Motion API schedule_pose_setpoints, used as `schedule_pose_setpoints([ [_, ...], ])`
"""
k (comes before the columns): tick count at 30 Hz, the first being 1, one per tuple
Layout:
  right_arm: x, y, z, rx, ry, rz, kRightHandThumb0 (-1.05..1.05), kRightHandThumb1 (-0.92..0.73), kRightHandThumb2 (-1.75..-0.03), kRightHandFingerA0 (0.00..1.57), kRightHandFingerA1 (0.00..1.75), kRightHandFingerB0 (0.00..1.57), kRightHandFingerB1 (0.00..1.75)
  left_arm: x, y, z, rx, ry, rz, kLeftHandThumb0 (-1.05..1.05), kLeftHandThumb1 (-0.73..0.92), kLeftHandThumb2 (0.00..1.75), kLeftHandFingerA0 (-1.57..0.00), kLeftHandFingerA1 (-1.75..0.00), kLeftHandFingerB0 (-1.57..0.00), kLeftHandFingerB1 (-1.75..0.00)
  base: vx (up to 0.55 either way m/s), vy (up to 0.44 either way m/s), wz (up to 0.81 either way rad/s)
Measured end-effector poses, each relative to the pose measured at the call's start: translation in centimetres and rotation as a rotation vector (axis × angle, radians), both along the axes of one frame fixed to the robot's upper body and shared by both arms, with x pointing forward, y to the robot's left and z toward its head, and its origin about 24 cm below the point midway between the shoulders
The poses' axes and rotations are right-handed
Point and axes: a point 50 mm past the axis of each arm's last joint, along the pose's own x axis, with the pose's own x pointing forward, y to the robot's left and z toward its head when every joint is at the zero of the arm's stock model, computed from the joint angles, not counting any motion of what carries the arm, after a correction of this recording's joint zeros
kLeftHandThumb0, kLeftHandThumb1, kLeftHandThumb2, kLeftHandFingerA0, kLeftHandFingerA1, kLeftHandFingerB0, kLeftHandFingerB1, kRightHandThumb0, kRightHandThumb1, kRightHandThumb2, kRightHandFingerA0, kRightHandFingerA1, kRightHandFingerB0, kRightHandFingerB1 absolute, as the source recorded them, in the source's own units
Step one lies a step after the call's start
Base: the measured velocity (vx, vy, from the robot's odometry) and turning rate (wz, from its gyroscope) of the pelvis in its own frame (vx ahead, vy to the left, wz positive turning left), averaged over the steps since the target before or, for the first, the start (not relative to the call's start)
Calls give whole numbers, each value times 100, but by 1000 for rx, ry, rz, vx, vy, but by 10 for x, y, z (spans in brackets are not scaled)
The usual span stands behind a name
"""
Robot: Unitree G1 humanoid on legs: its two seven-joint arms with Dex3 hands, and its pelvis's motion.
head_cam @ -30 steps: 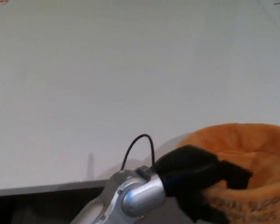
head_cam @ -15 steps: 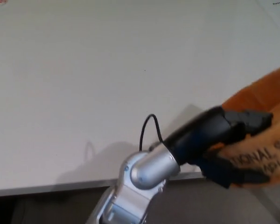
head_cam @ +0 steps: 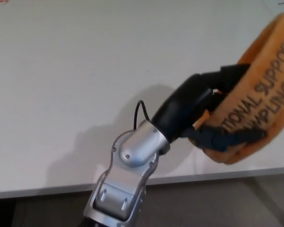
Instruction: A soft plate is kept in the center of the table close to the robot and the robot uses its left hand to pick up the plate, turns it upside down and places it back on the table
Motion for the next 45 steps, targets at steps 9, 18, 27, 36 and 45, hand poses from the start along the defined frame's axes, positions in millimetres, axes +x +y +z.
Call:
schedule_pose_setpoints([
  [9,0,0,0,1,0,1,-58,-88,-66,43,46,26,33,15,23,-7,-162,127,85,-29,72,60,-97,-175,-43,-163,0,0,0],
  [18,1,0,0,1,-1,2,-58,-88,-66,45,47,27,32,28,51,-19,-327,247,217,-44,56,92,-126,-148,-72,-118,0,0,0],
  [27,2,0,0,1,-4,3,-60,-88,-67,44,45,26,33,40,85,-38,-511,388,415,-50,59,93,-121,-147,-70,-119,0,0,0],
  [36,4,1,1,1,-11,5,-61,-87,-66,45,46,27,32,44,112,-63,-662,542,612,-32,78,62,-97,-175,-47,-167,0,0,0],
  [45,7,1,1,0,-19,8,-60,-88,-67,45,45,27,32,43,132,-81,-845,681,757,-42,60,94,-124,-145,-55,-101,0,0,0],
])
